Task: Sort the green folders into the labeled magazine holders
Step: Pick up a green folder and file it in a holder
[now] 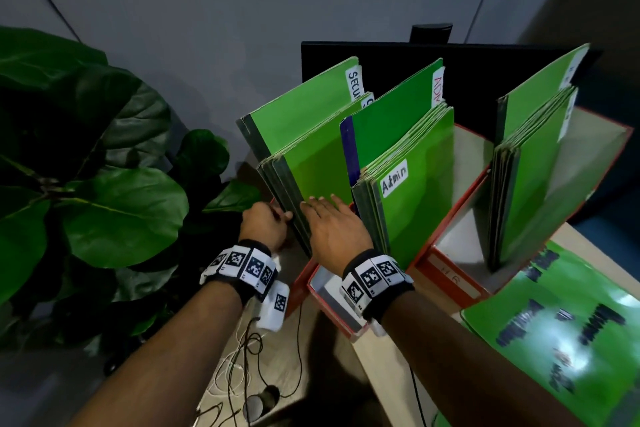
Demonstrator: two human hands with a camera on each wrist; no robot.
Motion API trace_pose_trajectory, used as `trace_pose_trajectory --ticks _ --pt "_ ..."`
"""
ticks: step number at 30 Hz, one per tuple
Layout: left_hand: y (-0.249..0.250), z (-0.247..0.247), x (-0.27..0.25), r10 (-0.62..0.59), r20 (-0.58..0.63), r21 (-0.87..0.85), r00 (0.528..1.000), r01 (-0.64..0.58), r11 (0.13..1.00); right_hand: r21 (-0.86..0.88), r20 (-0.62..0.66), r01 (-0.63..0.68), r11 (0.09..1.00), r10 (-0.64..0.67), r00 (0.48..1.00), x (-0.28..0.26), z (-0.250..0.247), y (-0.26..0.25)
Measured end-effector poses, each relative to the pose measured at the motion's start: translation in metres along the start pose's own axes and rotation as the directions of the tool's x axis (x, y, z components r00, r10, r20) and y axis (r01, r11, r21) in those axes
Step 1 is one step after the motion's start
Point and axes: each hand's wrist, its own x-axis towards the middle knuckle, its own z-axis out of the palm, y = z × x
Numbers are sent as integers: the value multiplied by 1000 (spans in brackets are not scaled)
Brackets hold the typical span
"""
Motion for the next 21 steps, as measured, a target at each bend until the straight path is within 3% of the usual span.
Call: trace_pose_trajectory --ticks 3,11,14,17,21 --pt "5 0 -2 -14 12 -40 1000 14 999 -5 -11 1 1000 -1 1000 0 -1 0" --pt "4 -10 -22 90 80 -45 993 -86 995 38 -117 72 997 -68 991 -20 -6 9" --pt "17 -13 -45 192 54 -20 980 -192 981 14 -197 130 991 -124 973 -41 -16 25" --pt "51 -4 -83 372 29 15 928 -372 928 45 -294 104 994 -87 952 -74 -31 47" --pt "91 34 -133 583 128 -61 802 -581 812 67 -365 -23 998 45 930 -142 -39 84"
